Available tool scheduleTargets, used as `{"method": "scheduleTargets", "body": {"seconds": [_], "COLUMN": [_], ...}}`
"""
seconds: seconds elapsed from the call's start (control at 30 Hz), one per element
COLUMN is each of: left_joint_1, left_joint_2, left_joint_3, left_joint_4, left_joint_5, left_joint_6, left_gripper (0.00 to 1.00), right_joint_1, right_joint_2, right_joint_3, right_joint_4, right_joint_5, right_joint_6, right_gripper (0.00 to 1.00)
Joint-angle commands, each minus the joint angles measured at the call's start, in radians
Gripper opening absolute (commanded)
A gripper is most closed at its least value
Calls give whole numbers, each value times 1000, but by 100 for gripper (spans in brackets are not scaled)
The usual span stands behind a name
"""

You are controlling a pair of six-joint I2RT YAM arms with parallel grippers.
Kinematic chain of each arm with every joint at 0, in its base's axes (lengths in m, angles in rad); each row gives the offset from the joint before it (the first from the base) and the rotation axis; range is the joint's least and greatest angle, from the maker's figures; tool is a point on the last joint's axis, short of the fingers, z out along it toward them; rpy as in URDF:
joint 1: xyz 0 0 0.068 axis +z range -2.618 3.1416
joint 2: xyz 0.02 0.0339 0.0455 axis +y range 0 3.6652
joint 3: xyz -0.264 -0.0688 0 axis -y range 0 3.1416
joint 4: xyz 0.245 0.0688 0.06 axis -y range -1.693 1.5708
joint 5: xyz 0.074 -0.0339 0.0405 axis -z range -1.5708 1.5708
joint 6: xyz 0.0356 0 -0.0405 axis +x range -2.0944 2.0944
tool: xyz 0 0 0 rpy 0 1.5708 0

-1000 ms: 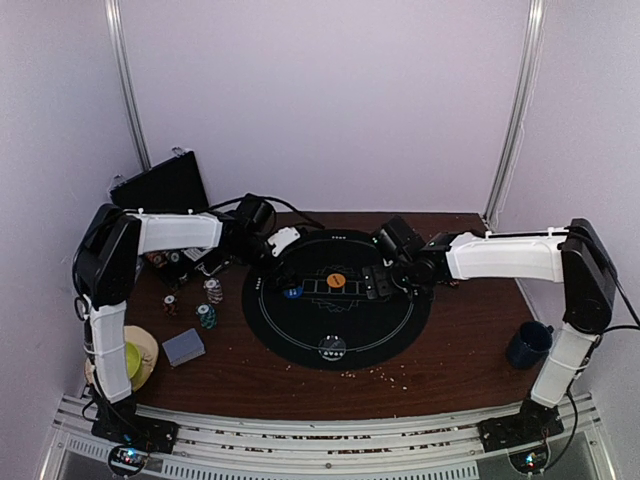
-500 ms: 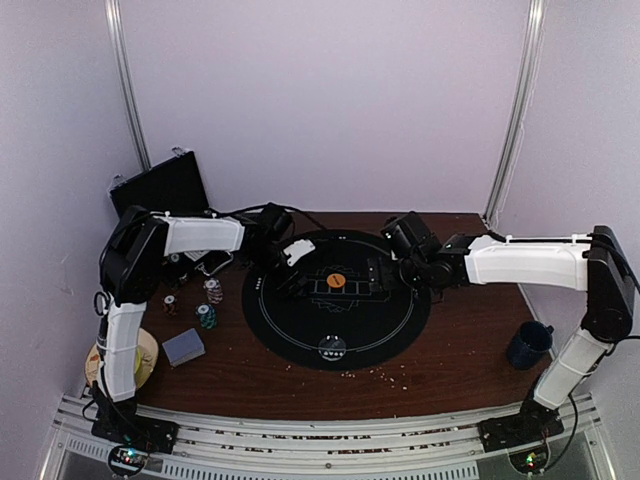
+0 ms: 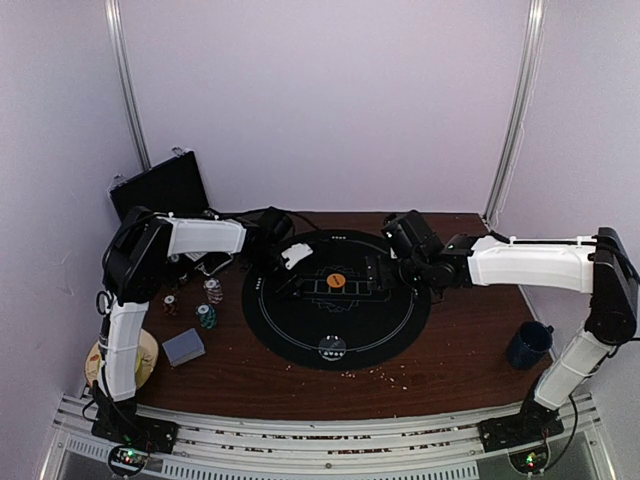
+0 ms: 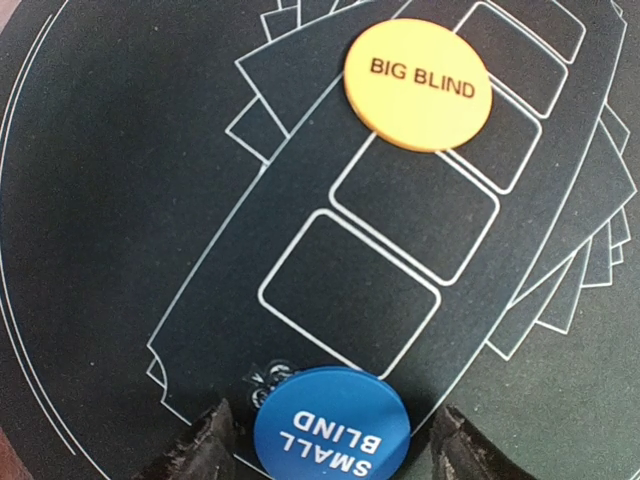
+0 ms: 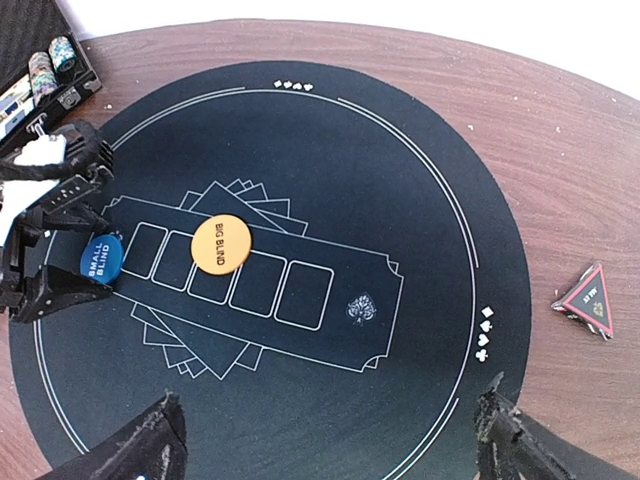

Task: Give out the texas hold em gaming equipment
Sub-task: Pick up the small blind button from the poker table mat, then place the small blind button on the poker table mat.

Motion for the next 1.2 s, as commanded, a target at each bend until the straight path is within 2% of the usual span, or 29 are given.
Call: {"method": "scheduleTargets", "body": {"seconds": [0.0, 0.07, 0.2, 0.4, 0.63, 1.17], "left_joint_1": [4, 4, 5, 5, 30, 173], "left_joint_2": [22, 22, 17, 13, -9, -113], "left_joint_3": [-1, -5, -8, -7, -4, -55], "left_joint_4": [-2, -10, -18, -16, -7, 16], "left_joint_5": [-38, -40, -65, -72, -90, -87], "left_joint_6": [-3, 0, 0, -2, -8, -5], "left_gripper": [69, 62, 59, 44, 45, 45], "right_joint_1": [9, 10, 14, 20, 20, 26], "right_joint_2": [-35, -40, -48, -56, -61, -66], "right_joint_3": [-13, -14, -17, -20, -22, -21], "right_joint_4": [16, 18, 20, 22, 23, 25], "right_joint_5": [25, 25, 27, 27, 30, 32], "right_joint_6": [5, 5, 7, 6, 5, 5], "right_gripper": [100, 100, 100, 100, 100, 100]}}
